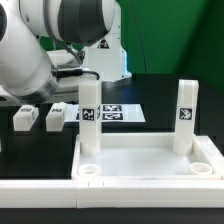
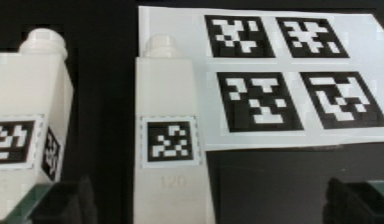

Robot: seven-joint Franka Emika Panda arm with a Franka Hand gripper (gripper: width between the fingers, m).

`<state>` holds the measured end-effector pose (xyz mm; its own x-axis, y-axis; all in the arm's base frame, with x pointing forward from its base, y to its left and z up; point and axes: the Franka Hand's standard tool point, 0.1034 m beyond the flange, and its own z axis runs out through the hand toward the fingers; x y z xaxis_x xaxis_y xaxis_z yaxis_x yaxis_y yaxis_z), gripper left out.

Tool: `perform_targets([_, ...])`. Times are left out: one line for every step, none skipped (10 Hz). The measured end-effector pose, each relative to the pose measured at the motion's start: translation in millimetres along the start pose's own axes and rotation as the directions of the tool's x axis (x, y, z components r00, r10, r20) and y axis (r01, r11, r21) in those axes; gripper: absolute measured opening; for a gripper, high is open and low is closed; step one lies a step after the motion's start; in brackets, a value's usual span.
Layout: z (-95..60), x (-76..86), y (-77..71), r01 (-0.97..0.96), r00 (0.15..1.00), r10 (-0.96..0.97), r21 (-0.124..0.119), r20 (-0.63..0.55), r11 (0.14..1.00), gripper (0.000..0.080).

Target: Assemble desk

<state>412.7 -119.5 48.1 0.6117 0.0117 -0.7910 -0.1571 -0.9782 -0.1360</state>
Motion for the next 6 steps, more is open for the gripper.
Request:
perform_targets([0.8, 0.0, 0.2, 0.000, 1.000, 0.000, 0.000, 0.002, 1.000, 0.0648])
perform_targets([4.9, 0.7, 4.7, 0.001, 1.000, -0.001, -0.013, 0.012, 1.000, 0.0648])
perform_targets([7.7, 1.9, 12.2, -0.006, 1.000, 0.006, -0.019, 0.024, 1.000, 0.0648])
perform_targets([11.3, 2.9, 13.9, -0.023, 0.999, 0.025, -0.045, 0.041, 0.999, 0.0648])
perform_targets([14.5, 5.0, 10.0, -0.018, 0.998, 0.023, -0.085, 0.059, 0.996, 0.0648])
perform_targets([14.7, 5.5, 9.8, -0.010, 0.998, 0.014, -0.083, 0.058, 0.997, 0.0648])
